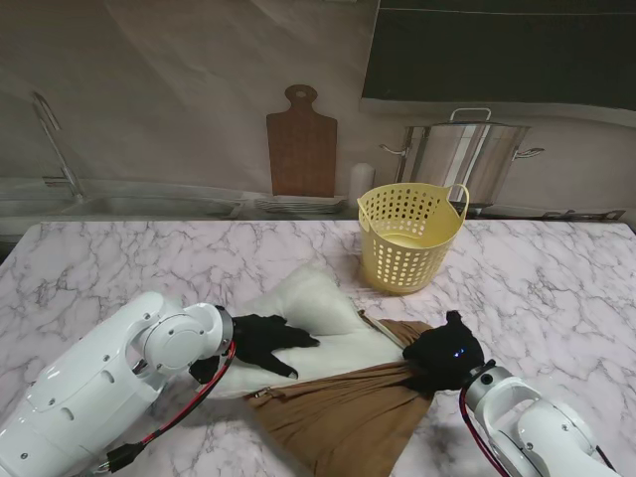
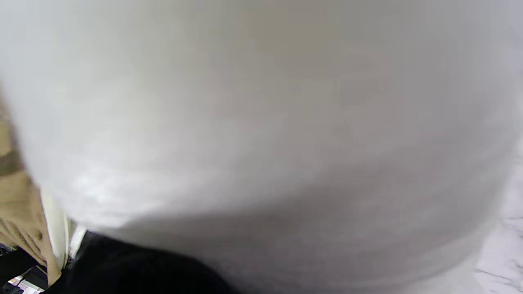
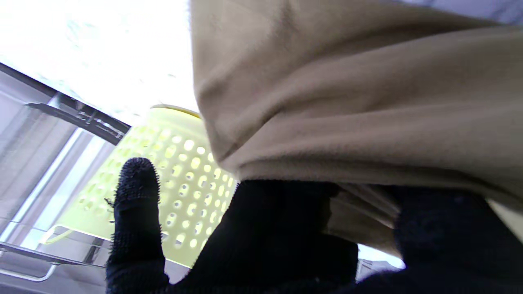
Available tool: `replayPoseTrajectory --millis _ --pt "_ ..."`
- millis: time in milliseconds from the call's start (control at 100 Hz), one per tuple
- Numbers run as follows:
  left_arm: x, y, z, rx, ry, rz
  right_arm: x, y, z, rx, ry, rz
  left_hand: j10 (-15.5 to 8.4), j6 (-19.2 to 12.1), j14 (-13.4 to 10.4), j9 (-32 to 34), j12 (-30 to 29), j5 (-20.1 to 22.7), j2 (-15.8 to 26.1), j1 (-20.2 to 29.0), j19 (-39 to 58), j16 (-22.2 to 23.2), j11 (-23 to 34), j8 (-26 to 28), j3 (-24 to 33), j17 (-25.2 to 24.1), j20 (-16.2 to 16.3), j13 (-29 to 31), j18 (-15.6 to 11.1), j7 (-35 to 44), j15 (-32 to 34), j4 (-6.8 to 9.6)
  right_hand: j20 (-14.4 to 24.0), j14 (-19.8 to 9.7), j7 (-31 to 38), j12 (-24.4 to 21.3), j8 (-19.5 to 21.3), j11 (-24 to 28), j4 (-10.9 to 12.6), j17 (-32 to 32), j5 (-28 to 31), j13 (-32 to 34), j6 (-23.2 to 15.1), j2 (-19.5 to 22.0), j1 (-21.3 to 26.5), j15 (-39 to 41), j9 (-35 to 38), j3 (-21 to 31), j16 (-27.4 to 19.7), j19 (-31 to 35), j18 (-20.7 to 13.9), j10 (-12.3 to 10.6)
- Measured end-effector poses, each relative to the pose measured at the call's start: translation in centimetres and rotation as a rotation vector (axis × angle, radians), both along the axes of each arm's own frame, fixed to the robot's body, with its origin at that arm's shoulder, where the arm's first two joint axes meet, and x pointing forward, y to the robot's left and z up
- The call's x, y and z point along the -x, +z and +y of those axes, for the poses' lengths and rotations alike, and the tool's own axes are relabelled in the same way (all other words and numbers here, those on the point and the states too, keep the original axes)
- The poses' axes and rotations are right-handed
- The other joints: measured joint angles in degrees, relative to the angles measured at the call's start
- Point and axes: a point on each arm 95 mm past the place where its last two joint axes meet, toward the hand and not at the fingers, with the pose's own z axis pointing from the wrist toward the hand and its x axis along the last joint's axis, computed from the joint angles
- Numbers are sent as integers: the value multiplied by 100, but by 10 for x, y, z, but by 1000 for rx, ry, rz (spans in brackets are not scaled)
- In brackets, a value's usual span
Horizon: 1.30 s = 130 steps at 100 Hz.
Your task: Remove the pillowcase from the pillow and put it in the laundry basket
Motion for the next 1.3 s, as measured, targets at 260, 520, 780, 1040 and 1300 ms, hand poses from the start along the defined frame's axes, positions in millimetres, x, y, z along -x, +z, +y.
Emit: replayPoseTrajectory --millis 260,520,780,1040,1300 --pt "1 1 3 2 8 2 -11 -6 -11 26 -75 -13 -23 0 -46 0 -2 -19 108 -65 0 -1 -1 -55 0 0 0 -2 -16 -2 0 1 0 -519 -64 -61 -286 -192 -18 -49 -279 -49 -514 0 -8 -135 -74 -204 -96 -12 -2 -619" --pt "6 3 13 7 40 -3 -18 -12 -18 36 -91 -61 -53 18 -88 -1 -10 -57 159 -86 0 -7 -11 -57 -16 0 0 -2 -23 -4 -6 1 0 -790 -154 207 -401 -703 -138 -335 -990 -398 -782 -77 406 -588 -559 168 -188 -342 -4 -926" --pt "11 4 36 18 103 -40 -16 -6 -17 9 29 -80 -263 21 -287 166 -9 55 159 -56 0 -9 -4 -57 -209 151 81 144 -37 -1 -7 -75 0 -484 -442 448 4 -1346 -248 -447 -1032 -640 -532 -112 1069 -603 -705 585 -243 -414 -71 -499" --pt "25 20 69 24 157 -187 -11 1 -5 -20 137 -109 181 359 406 893 82 699 146 765 144 70 306 -51 -294 447 336 877 1736 330 483 -98 0 365 -442 325 97 -1499 -250 -448 -804 -693 137 -201 1587 -546 -691 1077 -218 -414 -131 462" --pt "26 49 89 50 184 -335 -19 6 2 -49 205 -110 1365 411 2454 1330 220 1222 -7 1337 179 442 632 166 -57 485 372 1443 2541 844 1196 -89 0 819 -424 254 200 -1501 -250 -448 -618 -618 259 -277 1719 -324 -547 1204 -92 -414 -136 842"
